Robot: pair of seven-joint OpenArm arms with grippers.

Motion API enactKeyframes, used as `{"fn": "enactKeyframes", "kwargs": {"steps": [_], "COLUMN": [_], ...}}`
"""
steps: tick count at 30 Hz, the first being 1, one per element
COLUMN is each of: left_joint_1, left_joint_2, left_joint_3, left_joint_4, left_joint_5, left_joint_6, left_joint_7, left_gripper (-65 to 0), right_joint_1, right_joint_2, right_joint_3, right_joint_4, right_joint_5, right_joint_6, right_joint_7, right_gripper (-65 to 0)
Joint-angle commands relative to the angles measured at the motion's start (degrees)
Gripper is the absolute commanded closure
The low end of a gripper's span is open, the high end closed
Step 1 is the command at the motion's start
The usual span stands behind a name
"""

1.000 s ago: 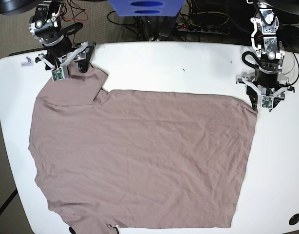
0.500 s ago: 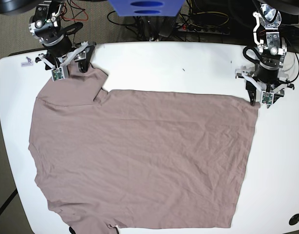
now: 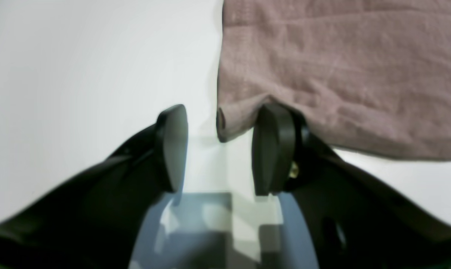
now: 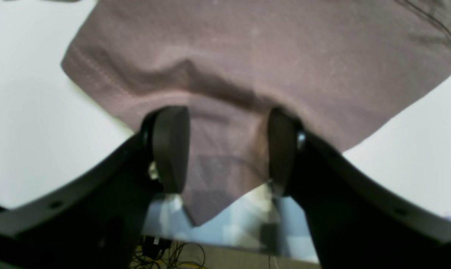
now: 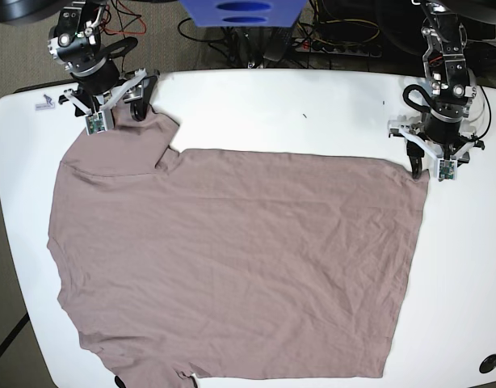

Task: Fold the T-shirt properly

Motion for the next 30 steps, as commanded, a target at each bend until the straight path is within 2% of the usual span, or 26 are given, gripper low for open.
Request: {"fn": "enactKeyframes", "kwargs": {"steps": [1,6,20,24,26,28,30], "left_joint_1": [-0.03,-1.38,-4.38,-4.55,-4.51,-4.44,-4.28], "left_joint_2": [-0.93,-1.35,-1.75,-1.53,-1.18,-1.06,-0.91], "left_joint_3": [0.05,0.48,0.96,1.11,0.88,0.87,0.81], "left_joint_4": [0.05,-3.99,-6.61,-6.63,-5.79,-5.73,-5.78], "left_joint_5": [0.44,-1.17,-0.23,-0.13,-0.62,-0.73,-0.78], "left_joint_6": [0.08,0.55,0.22,0.31,0.25,0.19,0.11], "left_joint_7": [-0.85,1.00,1.42,1.19,-0.07,-0.07,-0.22], "left_gripper": [-30.5,-31.4,-33.0,-31.7,-28.4,-22.3,-12.8], "right_joint_1": [-0.55,-0.57,-0.84,-0.87,-0.60,-0.63,-0.67], "right_joint_2": [0.06,0.07,0.05,0.11,0.04,0.07,0.05], "right_joint_3": [-0.06,-0.22,-0.21,-0.20,-0.23,-0.18,-0.15], "right_joint_4": [-0.73,-1.41,-1.24,-1.07,-1.06,-0.98,-1.02], "right_joint_5": [-0.60,-0.41,-0.86,-0.76,-0.78,-0.83,-0.83], "right_joint_6": [0.19,0.31,0.18,0.12,0.20,0.20,0.29], "right_joint_7": [-2.89,-3.19,-3.59,-3.21,-2.50,-2.43,-2.47], "right_gripper": [-31.4,-28.1,-30.5,-30.7,-30.4,-30.5,-30.7]}}
